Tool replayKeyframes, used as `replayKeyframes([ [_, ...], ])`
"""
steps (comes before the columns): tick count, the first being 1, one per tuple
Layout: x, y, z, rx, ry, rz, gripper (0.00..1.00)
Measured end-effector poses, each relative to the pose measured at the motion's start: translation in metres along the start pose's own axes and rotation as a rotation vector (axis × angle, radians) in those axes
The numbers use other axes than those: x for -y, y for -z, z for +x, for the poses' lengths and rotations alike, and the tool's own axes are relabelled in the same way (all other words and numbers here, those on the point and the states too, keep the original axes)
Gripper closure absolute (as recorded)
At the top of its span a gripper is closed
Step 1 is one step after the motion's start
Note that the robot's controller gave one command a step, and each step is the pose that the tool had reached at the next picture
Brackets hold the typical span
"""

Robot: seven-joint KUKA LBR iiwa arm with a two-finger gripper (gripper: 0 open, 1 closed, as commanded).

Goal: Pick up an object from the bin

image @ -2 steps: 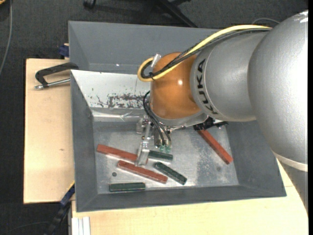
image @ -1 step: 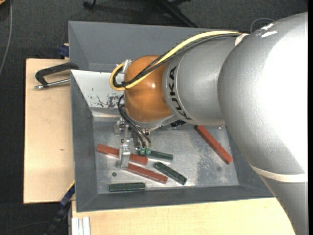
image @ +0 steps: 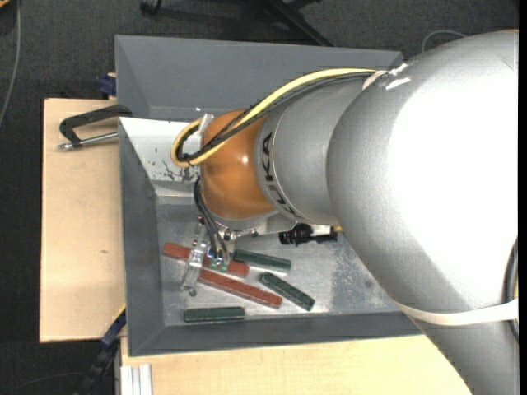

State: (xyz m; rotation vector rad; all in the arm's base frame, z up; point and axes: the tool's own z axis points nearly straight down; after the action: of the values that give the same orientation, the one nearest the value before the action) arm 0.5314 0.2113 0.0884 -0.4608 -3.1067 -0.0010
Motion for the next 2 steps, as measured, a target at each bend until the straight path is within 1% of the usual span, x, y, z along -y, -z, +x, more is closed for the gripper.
replayKeyframes([
  [1, -0.0202, -0.0180, 0.0020, 0.001, 0.178, 0.002, 1.00],
  [2, -0.0202, -0.0180, 0.0020, 0.001, 0.178, 0.002, 1.00],
])
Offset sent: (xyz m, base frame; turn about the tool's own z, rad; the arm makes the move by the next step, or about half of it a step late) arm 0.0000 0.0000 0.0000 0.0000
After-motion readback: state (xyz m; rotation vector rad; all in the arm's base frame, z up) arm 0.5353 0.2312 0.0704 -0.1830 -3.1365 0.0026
